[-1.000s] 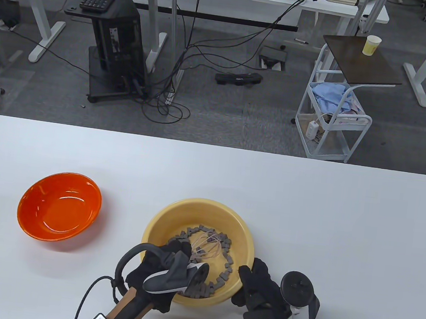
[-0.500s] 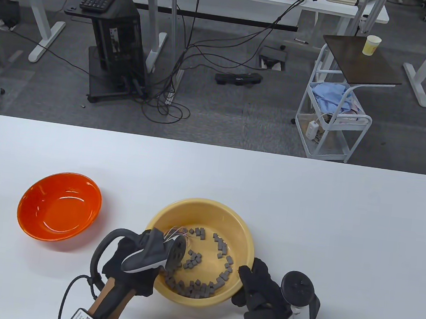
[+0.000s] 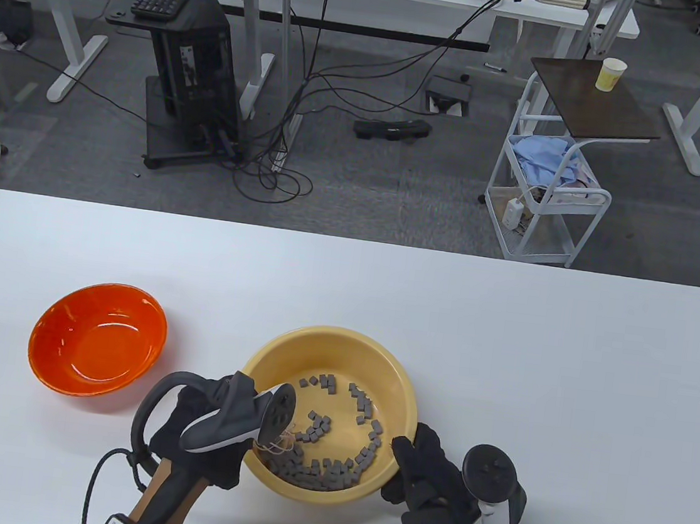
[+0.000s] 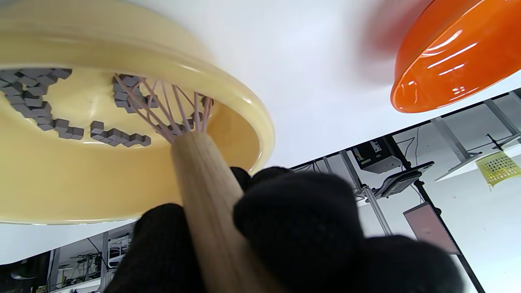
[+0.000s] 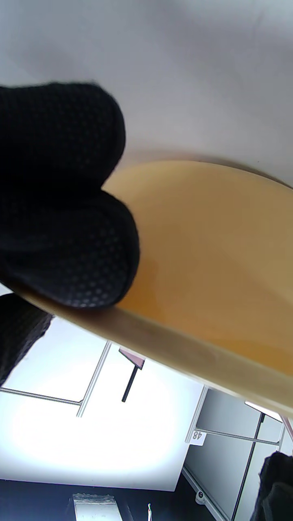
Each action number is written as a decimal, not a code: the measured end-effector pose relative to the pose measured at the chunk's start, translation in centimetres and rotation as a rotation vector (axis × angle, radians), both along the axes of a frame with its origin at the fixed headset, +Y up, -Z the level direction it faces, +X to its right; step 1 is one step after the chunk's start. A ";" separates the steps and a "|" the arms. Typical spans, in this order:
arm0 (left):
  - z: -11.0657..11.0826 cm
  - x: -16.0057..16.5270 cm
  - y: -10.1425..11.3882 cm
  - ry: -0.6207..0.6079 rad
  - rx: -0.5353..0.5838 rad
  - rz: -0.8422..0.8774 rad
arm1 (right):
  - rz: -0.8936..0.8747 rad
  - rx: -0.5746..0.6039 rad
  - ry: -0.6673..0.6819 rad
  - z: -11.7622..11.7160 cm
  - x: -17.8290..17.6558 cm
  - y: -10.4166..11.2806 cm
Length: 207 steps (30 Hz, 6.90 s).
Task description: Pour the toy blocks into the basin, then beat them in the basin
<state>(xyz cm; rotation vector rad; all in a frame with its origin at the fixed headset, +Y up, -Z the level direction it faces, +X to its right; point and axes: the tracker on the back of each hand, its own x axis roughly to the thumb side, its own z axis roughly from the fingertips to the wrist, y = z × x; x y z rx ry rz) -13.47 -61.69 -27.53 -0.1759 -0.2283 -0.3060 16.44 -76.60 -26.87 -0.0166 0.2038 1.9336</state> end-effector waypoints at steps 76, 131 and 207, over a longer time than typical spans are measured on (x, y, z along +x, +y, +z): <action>0.9 3.0 -1.0 -0.199 -0.109 0.150 | -0.013 -0.007 -0.002 0.1 -0.1 0.0; -0.3 0.3 -0.7 -0.087 -0.080 0.093 | -0.018 -0.006 0.019 0.1 -0.4 -0.1; 1.2 2.7 -0.1 -0.040 -0.090 0.145 | -0.019 -0.003 0.012 0.1 -0.4 -0.1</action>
